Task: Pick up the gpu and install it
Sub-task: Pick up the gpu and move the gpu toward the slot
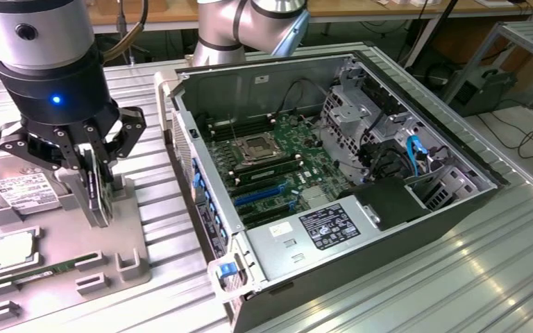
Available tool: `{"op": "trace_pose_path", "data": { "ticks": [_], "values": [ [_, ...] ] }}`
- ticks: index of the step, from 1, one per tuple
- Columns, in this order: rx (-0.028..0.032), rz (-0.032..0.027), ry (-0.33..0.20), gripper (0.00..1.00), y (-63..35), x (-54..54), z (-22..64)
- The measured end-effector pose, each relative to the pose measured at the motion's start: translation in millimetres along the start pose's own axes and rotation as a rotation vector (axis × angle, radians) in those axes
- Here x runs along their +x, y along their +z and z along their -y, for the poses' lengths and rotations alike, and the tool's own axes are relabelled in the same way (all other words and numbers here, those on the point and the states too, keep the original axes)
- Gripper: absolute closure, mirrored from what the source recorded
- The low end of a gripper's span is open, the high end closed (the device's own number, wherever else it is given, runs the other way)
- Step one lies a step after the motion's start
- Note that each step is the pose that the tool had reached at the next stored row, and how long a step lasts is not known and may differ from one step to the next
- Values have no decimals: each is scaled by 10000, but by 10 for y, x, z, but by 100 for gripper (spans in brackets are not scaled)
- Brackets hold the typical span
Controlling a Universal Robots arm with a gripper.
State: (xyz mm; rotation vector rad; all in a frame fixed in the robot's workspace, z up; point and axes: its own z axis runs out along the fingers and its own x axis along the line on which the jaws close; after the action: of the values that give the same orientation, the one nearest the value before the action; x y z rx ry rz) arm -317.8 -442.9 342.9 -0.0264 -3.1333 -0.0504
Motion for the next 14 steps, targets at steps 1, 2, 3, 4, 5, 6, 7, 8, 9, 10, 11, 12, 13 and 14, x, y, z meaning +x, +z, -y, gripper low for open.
{"op": "trace_pose_path", "data": {
  "ticks": [1, 2, 3, 4, 5, 6, 7, 8, 9, 10, 11, 12, 13, 14],
  "values": [
    [-1, 0, 0, 73, -5, 0, 0],
    [0, -1, 0, 73, -14, 0, 0],
    [0, -1, 0, 73, -21, -1, 0],
    [0, 0, 0, 73, -28, -1, -1],
    [-1, 1, 0, 73, -33, -1, -1],
    [-1, 1, 0, 73, -40, -1, -1],
    [-1, 1, 0, 73, -45, -1, -1],
    [-1, 0, 0, 73, -52, -1, -1],
    [-1, 1, 0, 73, -57, -1, -1],
    [-1, 0, 0, 73, -63, -1, -1],
    [-1, 1, -1, 73, -67, -1, -1],
    [0, 0, 0, 73, -74, -1, -1],
    [0, 0, 0, 73, -80, -1, -1],
    [-1, 0, 0, 73, -91, -1, -2]
  ]
}}
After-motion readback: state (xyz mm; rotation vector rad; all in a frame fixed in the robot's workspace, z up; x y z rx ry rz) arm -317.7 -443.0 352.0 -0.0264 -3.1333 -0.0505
